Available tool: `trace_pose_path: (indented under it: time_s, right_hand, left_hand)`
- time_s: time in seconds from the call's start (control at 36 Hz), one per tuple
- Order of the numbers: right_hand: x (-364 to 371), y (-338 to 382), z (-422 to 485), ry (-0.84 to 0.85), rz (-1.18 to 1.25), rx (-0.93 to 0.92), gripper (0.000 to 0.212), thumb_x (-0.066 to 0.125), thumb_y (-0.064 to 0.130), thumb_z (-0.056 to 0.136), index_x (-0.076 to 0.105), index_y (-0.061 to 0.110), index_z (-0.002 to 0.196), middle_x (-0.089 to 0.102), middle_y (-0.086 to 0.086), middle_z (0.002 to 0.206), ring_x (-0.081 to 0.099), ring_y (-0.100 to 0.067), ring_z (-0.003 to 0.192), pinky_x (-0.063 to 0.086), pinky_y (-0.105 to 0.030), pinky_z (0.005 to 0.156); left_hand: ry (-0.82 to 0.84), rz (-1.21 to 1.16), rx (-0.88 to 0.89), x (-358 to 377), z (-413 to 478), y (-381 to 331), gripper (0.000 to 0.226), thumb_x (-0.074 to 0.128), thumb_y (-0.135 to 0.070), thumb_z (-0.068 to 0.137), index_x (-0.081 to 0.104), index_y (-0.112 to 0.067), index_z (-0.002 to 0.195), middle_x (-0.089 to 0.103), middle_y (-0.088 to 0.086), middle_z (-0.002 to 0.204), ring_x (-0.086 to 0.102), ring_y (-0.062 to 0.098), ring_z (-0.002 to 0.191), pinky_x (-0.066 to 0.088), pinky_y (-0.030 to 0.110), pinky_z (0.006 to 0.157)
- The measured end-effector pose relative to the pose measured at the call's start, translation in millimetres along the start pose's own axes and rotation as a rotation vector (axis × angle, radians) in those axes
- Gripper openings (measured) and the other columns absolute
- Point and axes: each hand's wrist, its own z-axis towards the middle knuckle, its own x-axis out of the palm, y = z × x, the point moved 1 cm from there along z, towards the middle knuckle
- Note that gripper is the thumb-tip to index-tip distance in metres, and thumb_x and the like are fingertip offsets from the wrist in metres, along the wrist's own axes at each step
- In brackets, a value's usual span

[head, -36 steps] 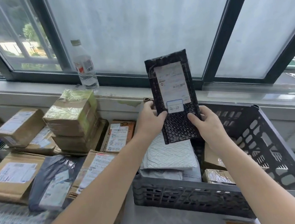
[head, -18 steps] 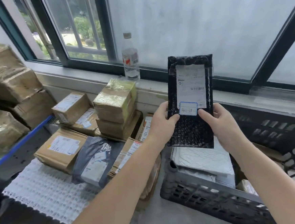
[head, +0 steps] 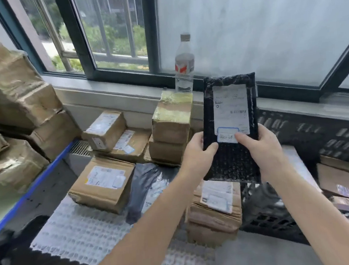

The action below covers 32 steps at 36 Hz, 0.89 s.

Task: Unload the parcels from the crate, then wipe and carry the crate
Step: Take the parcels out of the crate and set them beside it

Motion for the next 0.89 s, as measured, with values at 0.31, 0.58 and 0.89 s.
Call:
trace_pose_path:
  time_s: [0.31,0.58,0.89]
  right_hand:
    - [73.6,6.1,-37.1,-0.021,-0.050,-0.032,0.020,0.069,0.020,0.089,0.067,0.028,0.107,0.073,0.006,0.110,0.066,-0.017,0.108,0.050,-0.047,0.098]
    - [104.1,10.4,-39.8,-0.023,-0.091,-0.059,0.020,0.066,0.013,0.092,0.066,0.032,0.098,0.072,0.011,0.101,0.068,-0.007,0.095,0.053,-0.029,0.083]
    - [104.2,5.4,-41.6,-0.067,-0.035,-0.032,0.019,0.065,0.009,0.092,0.064,0.028,0.095,0.071,0.003,0.103,0.068,-0.018,0.100,0.054,-0.045,0.093]
  left_hand:
    - [0.087,0.066,0.026,-94.9,0.2,-9.6,0.024,0.066,-0.014,0.091,0.060,-0.023,0.112,0.070,0.006,0.102,0.067,0.021,0.095,0.056,0.038,0.081]
    - [0.037,0.068,0.007,-129.3,-6.7,-10.4,0.023,0.064,-0.009,0.092,0.062,-0.019,0.112,0.070,0.008,0.099,0.068,0.026,0.095,0.057,0.049,0.086]
    - [0.012,0.099,-0.027,-129.1,-23.2,-4.5,0.023,0.062,-0.003,0.092,0.060,-0.019,0.110,0.068,0.009,0.102,0.067,0.026,0.100,0.059,0.043,0.084]
